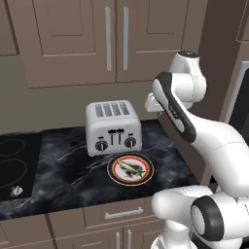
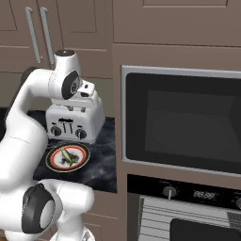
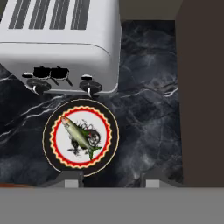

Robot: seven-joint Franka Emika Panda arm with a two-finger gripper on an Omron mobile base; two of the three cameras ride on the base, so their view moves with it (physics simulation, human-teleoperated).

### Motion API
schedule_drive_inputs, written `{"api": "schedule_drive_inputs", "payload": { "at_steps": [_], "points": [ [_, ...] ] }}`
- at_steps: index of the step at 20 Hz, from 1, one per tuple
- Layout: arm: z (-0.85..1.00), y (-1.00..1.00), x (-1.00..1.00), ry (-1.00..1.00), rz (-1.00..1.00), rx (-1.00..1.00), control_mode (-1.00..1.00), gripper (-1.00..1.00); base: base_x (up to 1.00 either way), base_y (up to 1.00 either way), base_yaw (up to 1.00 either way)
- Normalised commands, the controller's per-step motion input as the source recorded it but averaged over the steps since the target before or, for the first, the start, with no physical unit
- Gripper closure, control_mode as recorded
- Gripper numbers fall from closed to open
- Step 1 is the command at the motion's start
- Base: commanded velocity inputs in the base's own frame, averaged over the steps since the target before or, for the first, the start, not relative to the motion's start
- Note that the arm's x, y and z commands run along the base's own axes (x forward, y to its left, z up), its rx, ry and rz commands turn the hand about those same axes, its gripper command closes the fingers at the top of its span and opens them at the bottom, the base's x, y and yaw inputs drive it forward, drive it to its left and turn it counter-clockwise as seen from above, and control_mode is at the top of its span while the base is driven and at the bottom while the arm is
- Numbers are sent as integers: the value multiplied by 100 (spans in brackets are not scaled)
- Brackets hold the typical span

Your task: Place the fish on the rack of the oven.

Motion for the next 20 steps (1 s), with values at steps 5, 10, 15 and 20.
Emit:
{"api": "schedule_drive_inputs", "payload": {
  "at_steps": [5,10,15,20],
  "points": [
    [-7,32,-22,0,3,-4,-100,-100,0,0,0],
    [-28,83,-48,0,14,-11,-100,-100,0,0,0],
    [-63,73,-24,2,14,-8,-100,-100,0,0,0],
    [-79,59,0,10,7,-1,-100,-100,0,0,0]
  ]
}}
